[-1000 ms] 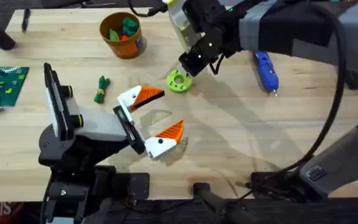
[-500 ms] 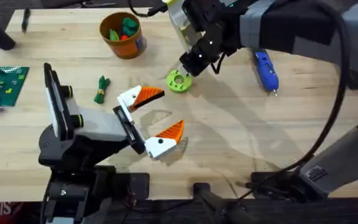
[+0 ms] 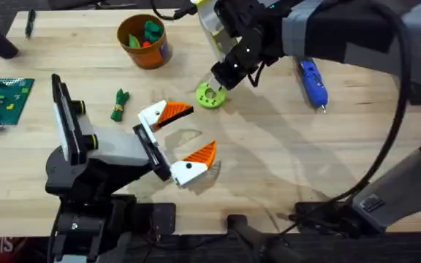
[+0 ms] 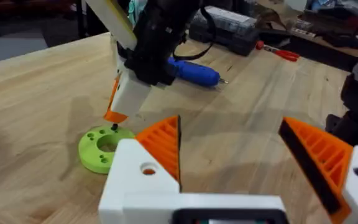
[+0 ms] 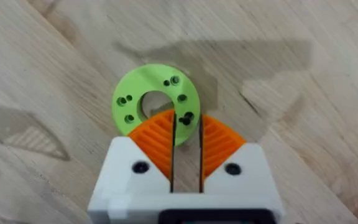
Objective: Pick up the gripper from the table and insert it into the empty holder that is missing its gripper. Then pick up a screw, insert it into the mounting hole, and use the screwdriver to tighten it. Finally, clean up the table by picking up the vegetable and placing it into the bucket.
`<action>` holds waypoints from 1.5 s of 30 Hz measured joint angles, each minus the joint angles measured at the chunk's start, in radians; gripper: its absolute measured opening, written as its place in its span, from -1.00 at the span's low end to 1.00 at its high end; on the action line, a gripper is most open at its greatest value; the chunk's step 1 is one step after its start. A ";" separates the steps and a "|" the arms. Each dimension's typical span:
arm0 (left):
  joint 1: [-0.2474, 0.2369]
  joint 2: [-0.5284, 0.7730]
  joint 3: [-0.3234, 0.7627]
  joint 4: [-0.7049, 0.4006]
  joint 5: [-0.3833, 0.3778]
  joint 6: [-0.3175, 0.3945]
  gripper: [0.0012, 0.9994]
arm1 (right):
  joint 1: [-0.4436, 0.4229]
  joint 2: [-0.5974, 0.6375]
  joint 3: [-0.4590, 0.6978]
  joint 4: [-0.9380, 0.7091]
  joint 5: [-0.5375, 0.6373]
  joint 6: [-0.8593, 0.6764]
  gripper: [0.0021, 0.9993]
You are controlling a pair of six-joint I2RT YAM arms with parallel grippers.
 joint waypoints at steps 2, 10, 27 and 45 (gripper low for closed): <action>0.000 0.000 0.000 0.000 0.000 0.000 0.97 | 0.000 0.008 0.001 0.002 0.000 0.000 -0.60; 0.000 0.000 0.000 0.000 0.000 0.000 0.97 | 0.000 0.062 0.002 0.004 -0.002 0.000 -0.60; 0.000 0.000 0.000 0.000 0.000 0.000 0.97 | -0.001 0.062 0.003 0.016 0.016 0.000 -1.00; 0.000 0.000 0.000 0.000 0.000 0.000 0.98 | 0.007 -0.035 0.115 -0.092 -0.003 0.000 -1.00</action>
